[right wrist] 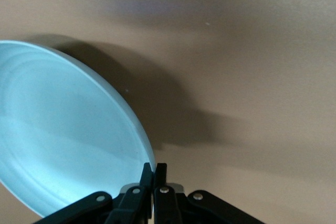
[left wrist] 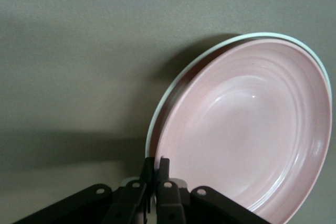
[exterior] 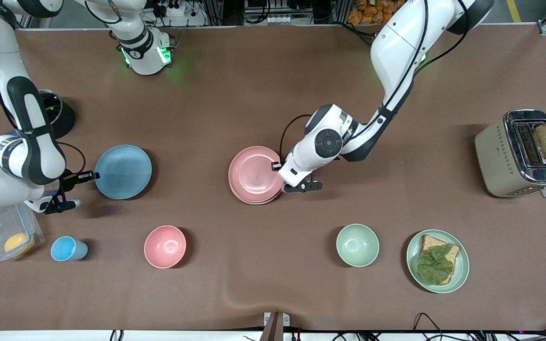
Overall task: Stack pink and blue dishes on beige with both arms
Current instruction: 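Lower the pink plate onto the beige plate while the right gripper lifts blue, then open the left gripper and withdraw it toward the toaster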
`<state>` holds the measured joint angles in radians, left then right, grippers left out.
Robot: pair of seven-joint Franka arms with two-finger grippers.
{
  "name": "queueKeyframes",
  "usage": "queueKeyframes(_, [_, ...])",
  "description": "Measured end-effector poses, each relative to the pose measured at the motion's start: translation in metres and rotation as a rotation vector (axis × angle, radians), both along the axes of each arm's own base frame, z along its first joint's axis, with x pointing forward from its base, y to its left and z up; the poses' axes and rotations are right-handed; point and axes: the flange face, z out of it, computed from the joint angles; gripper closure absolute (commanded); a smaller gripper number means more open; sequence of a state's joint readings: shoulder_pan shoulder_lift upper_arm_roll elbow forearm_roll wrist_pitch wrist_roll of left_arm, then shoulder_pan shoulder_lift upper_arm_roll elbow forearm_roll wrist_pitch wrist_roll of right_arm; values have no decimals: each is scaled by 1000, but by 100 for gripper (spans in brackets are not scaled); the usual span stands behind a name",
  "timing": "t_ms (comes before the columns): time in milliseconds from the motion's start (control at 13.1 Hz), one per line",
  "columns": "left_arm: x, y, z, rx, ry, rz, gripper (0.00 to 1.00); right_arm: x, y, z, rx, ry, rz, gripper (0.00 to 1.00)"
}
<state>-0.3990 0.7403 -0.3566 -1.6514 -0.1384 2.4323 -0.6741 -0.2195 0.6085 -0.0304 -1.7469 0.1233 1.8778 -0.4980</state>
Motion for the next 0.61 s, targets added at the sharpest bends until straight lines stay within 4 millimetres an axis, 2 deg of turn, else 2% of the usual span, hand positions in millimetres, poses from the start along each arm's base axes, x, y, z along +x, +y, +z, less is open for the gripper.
queueKeyframes(76, [0, 1, -2, 4, 0, -1, 53, -1, 2, 2, 20, 16, -5, 100])
queueKeyframes(153, [1, 2, -4, 5, 1, -1, 14, -1, 5, 6, 52, 38, -18, 100])
queueKeyframes(229, [1, 2, -4, 6, 1, 0, 0, -1, 10, 12, 91, 64, -31, 100])
queueKeyframes(459, [8, 7, -1, 4, -7, 12, 0, 6, 17, 34, 151, 108, -31, 100])
queueKeyframes(535, [17, 14, 8, -1, -20, 27, 0, 7, 18, 36, 153, 109, -30, 100])
queueKeyframes(612, [31, 25, 25, -2, -33, 44, 0, 7, 18, 37, 153, 109, -30, 100])
